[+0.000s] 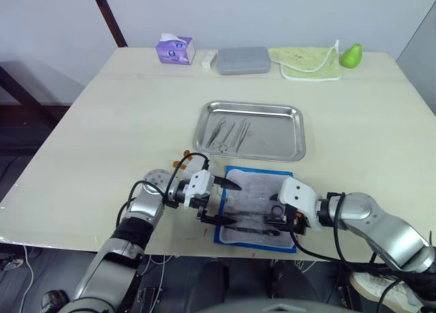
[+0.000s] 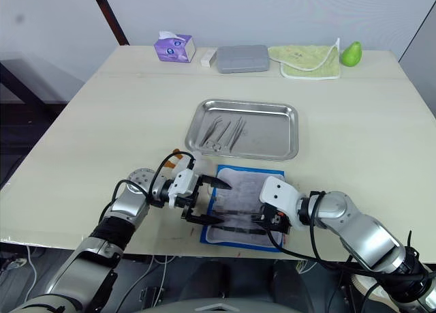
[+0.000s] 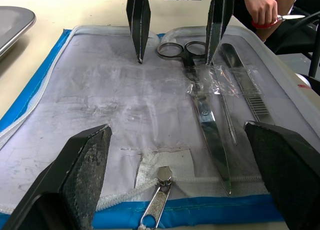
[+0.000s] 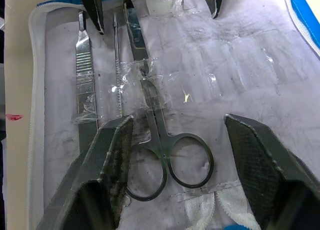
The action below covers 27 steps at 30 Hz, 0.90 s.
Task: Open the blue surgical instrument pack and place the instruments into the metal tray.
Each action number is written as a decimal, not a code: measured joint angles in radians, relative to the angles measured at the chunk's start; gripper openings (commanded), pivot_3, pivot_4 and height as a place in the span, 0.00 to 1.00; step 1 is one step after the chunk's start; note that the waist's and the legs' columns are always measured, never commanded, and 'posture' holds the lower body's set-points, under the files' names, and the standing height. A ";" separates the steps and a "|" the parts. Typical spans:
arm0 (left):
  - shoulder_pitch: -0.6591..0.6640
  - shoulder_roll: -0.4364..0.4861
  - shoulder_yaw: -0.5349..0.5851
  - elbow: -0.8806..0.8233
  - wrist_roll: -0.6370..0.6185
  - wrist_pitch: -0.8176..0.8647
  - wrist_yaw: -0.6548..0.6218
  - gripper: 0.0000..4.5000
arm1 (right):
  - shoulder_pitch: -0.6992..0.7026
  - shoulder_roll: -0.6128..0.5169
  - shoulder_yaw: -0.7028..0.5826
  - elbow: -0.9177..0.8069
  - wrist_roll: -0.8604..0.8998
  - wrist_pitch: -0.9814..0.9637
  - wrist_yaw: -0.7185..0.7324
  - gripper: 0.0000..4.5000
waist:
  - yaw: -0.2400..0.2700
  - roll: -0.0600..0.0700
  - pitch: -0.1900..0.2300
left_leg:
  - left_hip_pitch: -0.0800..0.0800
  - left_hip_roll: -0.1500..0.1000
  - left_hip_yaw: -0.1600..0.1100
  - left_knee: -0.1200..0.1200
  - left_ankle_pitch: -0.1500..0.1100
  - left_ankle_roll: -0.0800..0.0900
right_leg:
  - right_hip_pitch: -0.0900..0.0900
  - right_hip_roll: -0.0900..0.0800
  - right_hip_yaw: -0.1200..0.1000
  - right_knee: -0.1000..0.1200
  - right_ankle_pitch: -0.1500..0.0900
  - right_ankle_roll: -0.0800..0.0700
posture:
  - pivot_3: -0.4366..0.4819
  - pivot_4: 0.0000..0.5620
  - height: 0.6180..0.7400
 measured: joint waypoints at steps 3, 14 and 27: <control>0.000 0.000 0.000 -0.002 0.002 0.004 0.001 1.00 | 0.000 0.002 0.009 -0.004 -0.004 0.000 0.009 0.22 | 0.000 0.000 0.000 | 0.000 0.000 0.000 0.000 0.000 0.000 | 0.000 0.000 0.000 0.000 0.000 0.000 | 0.48 0.27 1.00; 0.008 0.001 0.002 -0.027 0.009 0.026 0.008 1.00 | -0.025 0.000 0.041 -0.009 -0.050 0.001 0.022 0.22 | -0.001 -0.001 0.000 | 0.000 0.000 0.000 0.000 0.000 0.000 | 0.000 0.000 0.000 0.000 0.000 0.000 | 0.48 0.27 1.00; 0.014 0.001 -0.001 -0.045 0.010 0.043 0.013 1.00 | -0.050 0.008 0.048 -0.009 -0.052 0.050 0.051 0.22 | -0.005 -0.002 0.001 | 0.000 0.000 0.000 0.000 0.000 0.000 | 0.000 0.000 0.000 0.000 0.000 0.000 | 0.48 0.27 1.00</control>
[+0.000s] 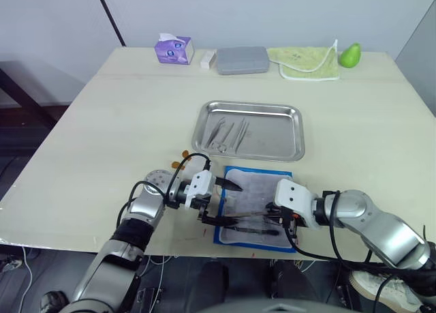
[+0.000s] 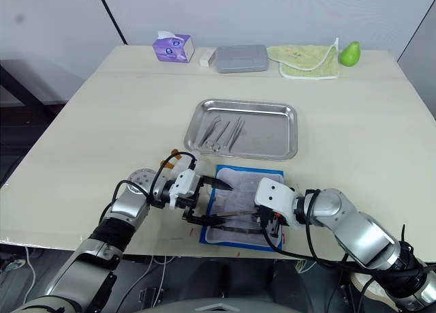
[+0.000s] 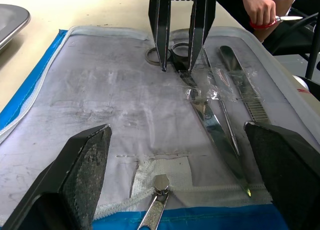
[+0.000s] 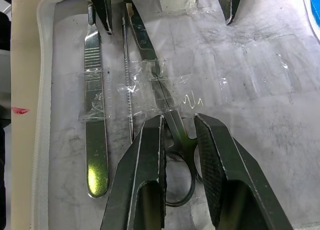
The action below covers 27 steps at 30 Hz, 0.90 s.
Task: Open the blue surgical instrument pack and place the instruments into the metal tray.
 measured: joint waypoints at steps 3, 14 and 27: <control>0.000 0.000 0.000 0.001 0.000 -0.001 0.000 1.00 | -0.010 -0.001 0.013 0.002 -0.008 0.000 0.007 0.22 | -0.001 0.000 0.000 | 0.000 0.000 0.000 0.000 0.000 0.000 | 0.000 0.000 0.000 0.000 0.000 0.000 | 0.48 0.27 1.00; -0.007 0.000 -0.003 0.016 0.001 -0.011 0.000 1.00 | -0.062 -0.007 0.071 0.012 -0.036 0.023 0.023 0.22 | -0.006 -0.001 -0.001 | 0.001 0.000 0.000 0.000 0.000 0.000 | 0.000 0.000 0.000 0.000 0.000 0.000 | 0.48 0.27 1.00; -0.004 0.000 -0.004 0.012 0.006 -0.010 0.007 1.00 | -0.154 -0.008 0.142 0.009 -0.050 0.123 0.043 0.22 | -0.009 -0.004 -0.004 | 0.001 0.000 -0.001 0.000 0.000 0.000 | 0.000 0.000 -0.001 0.000 0.000 0.000 | 0.48 0.27 1.00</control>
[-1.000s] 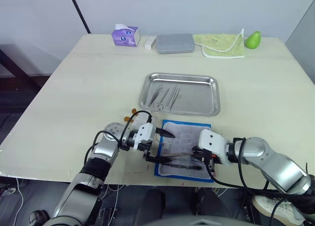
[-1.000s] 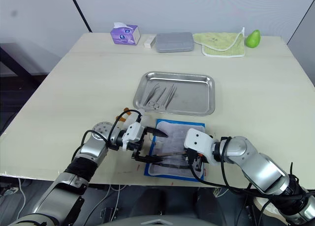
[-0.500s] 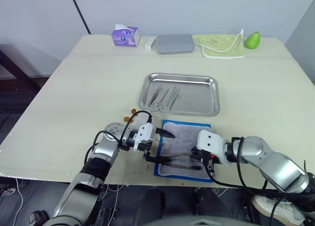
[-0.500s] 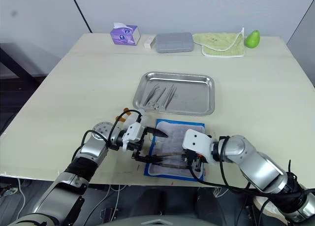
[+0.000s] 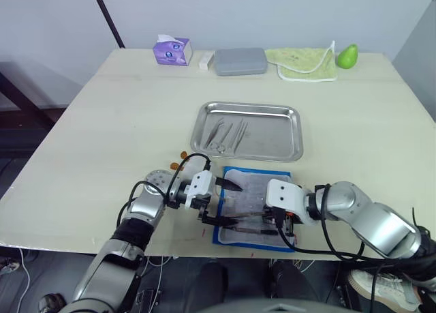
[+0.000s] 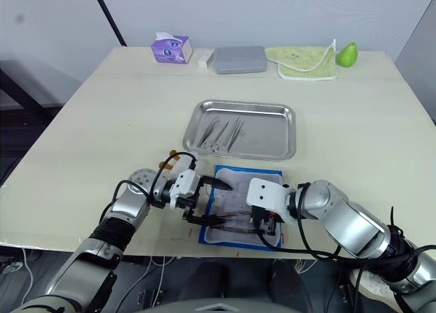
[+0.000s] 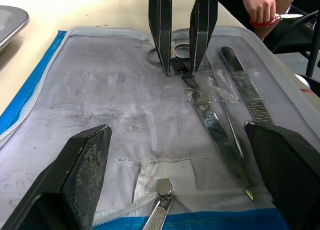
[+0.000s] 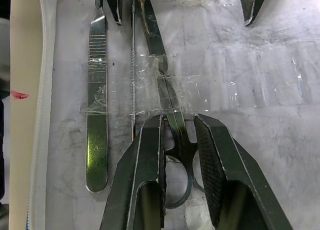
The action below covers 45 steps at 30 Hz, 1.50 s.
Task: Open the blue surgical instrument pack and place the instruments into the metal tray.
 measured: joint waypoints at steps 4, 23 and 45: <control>0.000 -0.001 -0.001 0.004 0.002 0.000 0.000 1.00 | 0.007 0.009 -0.001 -0.005 0.004 0.020 -0.005 0.00 | 0.000 -0.003 -0.003 | 0.000 0.000 0.000 0.000 0.000 0.000 | 0.000 0.000 0.000 0.000 0.000 0.000 | 0.48 0.27 1.00; -0.015 -0.013 -0.008 0.017 0.006 -0.001 0.002 1.00 | -0.003 -0.014 -0.054 -0.090 0.069 0.181 -0.048 0.00 | 0.010 -0.004 -0.005 | 0.000 -0.001 -0.001 0.000 0.000 0.000 | 0.000 -0.002 -0.001 -0.001 0.000 0.000 | 0.48 0.27 1.00; -0.011 -0.014 -0.009 -0.004 0.016 0.000 0.021 1.00 | -0.208 -0.024 0.030 -0.072 0.157 0.338 -0.035 0.00 | 0.006 0.002 0.001 | -0.004 -0.001 -0.008 0.000 0.000 0.000 | -0.003 -0.003 -0.002 -0.001 0.000 0.000 | 0.48 0.27 1.00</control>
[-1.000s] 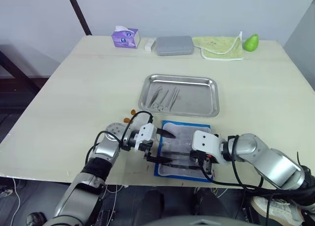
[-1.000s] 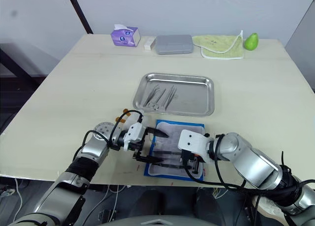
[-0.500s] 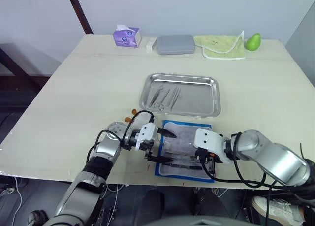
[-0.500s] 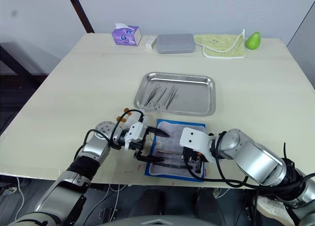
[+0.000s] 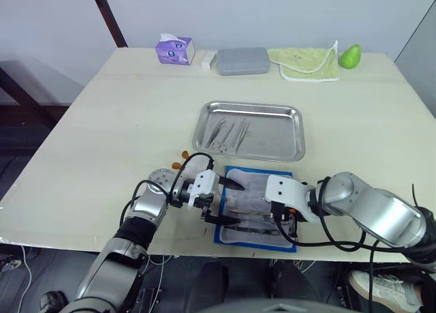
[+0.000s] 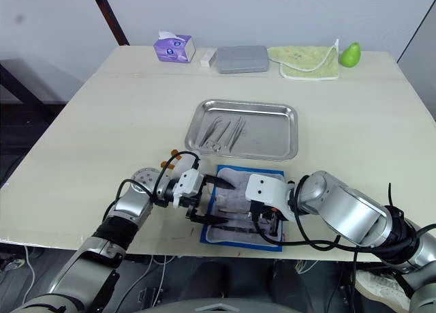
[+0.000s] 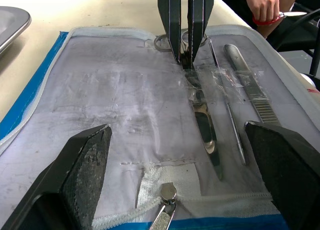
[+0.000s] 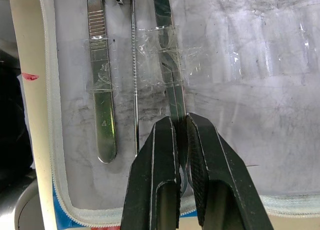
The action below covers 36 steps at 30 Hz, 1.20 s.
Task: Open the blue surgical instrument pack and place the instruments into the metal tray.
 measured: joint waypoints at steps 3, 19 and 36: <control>0.000 0.000 0.000 -0.003 0.000 0.002 0.002 1.00 | -0.019 0.000 0.001 0.000 0.015 0.016 0.000 0.00 | 0.000 0.000 0.000 | -0.001 0.000 0.000 0.000 0.000 0.000 | -0.001 0.000 0.000 0.000 0.000 0.000 | 0.48 0.27 1.00; -0.001 0.000 0.000 -0.010 0.007 0.009 0.009 1.00 | -0.065 -0.011 0.001 -0.012 0.062 0.051 -0.010 0.00 | -0.001 0.002 0.001 | -0.008 0.000 -0.005 0.002 0.000 0.000 | -0.006 -0.001 -0.005 0.001 0.000 0.000 | 0.48 0.27 1.00; -0.003 -0.001 -0.003 -0.049 0.035 0.051 0.027 1.00 | -0.158 -0.035 0.079 -0.014 0.073 0.059 -0.024 0.00 | -0.006 0.004 0.003 | -0.010 -0.001 -0.008 0.002 0.000 0.000 | -0.006 -0.001 -0.008 0.001 0.000 0.000 | 0.48 0.27 1.00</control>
